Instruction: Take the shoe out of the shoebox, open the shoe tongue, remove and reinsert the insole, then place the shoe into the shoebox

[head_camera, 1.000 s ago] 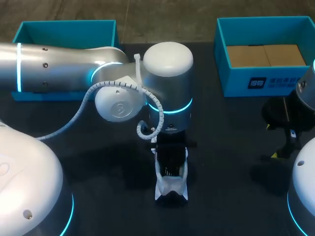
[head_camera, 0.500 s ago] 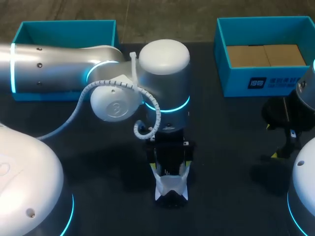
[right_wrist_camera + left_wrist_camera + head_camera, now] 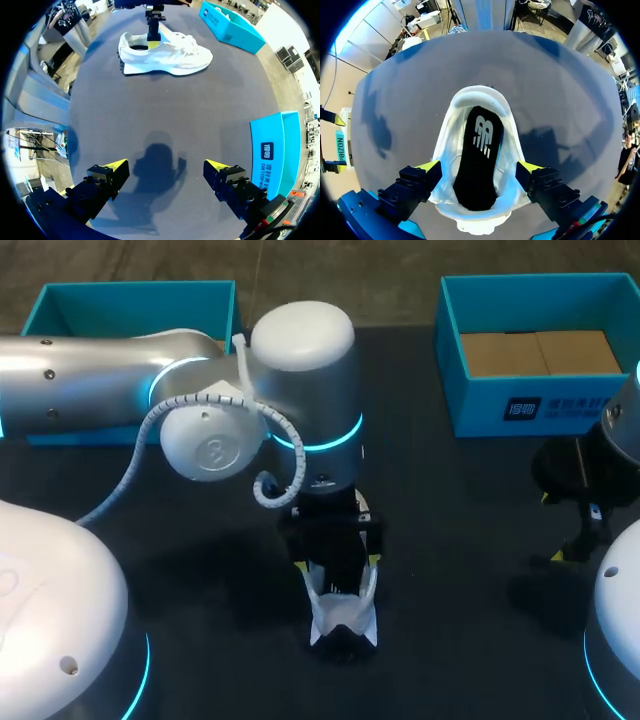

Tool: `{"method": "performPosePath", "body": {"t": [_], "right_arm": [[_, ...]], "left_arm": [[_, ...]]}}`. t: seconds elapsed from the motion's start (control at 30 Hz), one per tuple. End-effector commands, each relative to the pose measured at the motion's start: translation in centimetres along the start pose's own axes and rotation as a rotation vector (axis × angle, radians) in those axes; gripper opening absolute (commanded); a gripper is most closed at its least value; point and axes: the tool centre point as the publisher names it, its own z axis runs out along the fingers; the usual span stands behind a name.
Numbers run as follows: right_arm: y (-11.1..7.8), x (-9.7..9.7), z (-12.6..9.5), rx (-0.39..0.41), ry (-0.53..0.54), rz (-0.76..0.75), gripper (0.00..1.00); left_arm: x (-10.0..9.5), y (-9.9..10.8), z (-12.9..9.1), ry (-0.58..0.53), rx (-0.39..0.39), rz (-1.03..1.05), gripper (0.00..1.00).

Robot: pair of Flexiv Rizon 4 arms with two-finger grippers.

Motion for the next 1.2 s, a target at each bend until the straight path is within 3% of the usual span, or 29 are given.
{"method": "performPosePath", "body": {"t": [0.03, 0.7, 0.8, 1.2], "right_arm": [[-0.1, 0.2, 0.0, -0.001, -0.003, -0.001, 1.00], [-0.1, 0.2, 0.0, -0.001, -0.003, -0.001, 1.00], [-0.1, 0.2, 0.0, -0.001, -0.003, -0.001, 1.00], [-0.1, 0.2, 0.0, -0.001, -0.003, -0.001, 1.00]], "left_arm": [[0.3, 0.5, -0.2, -0.031, 0.018, 0.006, 1.00], [-1.6, 0.6, -1.2, -0.048, 0.030, 0.069, 1.00], [-1.6, 0.2, -1.2, -0.062, 0.057, 0.090, 1.00], [-0.3, -0.8, -1.1, -0.080, 0.021, 0.115, 0.96]]}}
